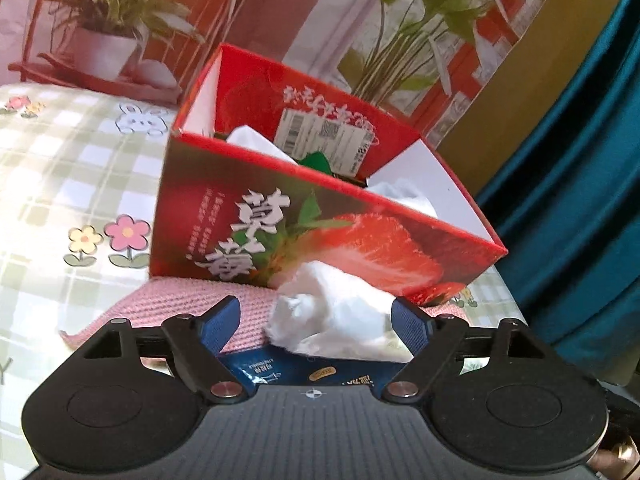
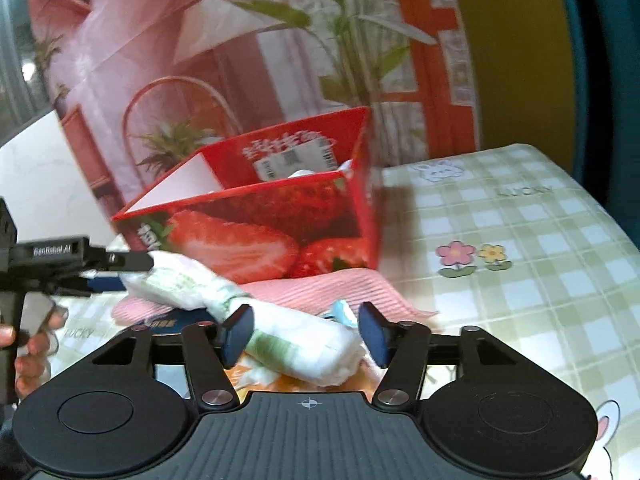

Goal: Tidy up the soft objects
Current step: 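Lift the white rolled towel with both grippers toward the red box, then lower the towel into the red box and open both grippers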

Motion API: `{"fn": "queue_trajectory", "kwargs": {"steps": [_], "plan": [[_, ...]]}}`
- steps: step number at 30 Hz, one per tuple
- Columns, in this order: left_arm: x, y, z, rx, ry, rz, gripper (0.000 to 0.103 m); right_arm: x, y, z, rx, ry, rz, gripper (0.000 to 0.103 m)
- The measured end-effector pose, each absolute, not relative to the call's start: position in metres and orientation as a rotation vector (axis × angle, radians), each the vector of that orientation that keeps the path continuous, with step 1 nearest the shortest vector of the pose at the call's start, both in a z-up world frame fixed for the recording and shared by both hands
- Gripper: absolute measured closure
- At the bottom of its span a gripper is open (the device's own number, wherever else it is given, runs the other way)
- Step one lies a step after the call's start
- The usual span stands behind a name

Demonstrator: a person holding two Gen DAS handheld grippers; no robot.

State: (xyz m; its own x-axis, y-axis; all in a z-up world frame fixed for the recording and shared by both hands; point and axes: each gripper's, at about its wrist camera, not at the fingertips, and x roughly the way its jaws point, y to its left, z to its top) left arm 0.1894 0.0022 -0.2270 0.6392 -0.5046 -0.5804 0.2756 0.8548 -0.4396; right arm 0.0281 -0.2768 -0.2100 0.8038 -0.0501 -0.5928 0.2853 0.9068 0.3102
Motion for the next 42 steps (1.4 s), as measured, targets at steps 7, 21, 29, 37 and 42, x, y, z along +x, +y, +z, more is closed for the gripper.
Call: {"fn": "queue_trajectory", "kwargs": {"steps": [7,21,29,37,42], "plan": [[0.196,-0.009,-0.236,-0.326,0.797,-0.518,0.033,0.029,-0.284,-0.220,0.465,0.632,-0.168,0.050],[0.164,0.008,-0.184,-0.245,0.644,-0.465,0.068,0.042,-0.274,-0.177,0.364,0.530,-0.077,0.085],[0.172,0.010,-0.120,-0.185,0.536,-0.457,0.069,0.077,-0.276,-0.119,0.242,0.446,-0.019,0.085],[0.229,-0.006,-0.115,-0.152,0.604,-0.440,0.069,0.134,-0.291,-0.107,0.139,0.493,-0.012,0.086],[0.256,-0.013,-0.135,-0.079,0.695,-0.430,0.070,0.168,-0.298,-0.125,0.114,0.584,0.003,0.087]]}}
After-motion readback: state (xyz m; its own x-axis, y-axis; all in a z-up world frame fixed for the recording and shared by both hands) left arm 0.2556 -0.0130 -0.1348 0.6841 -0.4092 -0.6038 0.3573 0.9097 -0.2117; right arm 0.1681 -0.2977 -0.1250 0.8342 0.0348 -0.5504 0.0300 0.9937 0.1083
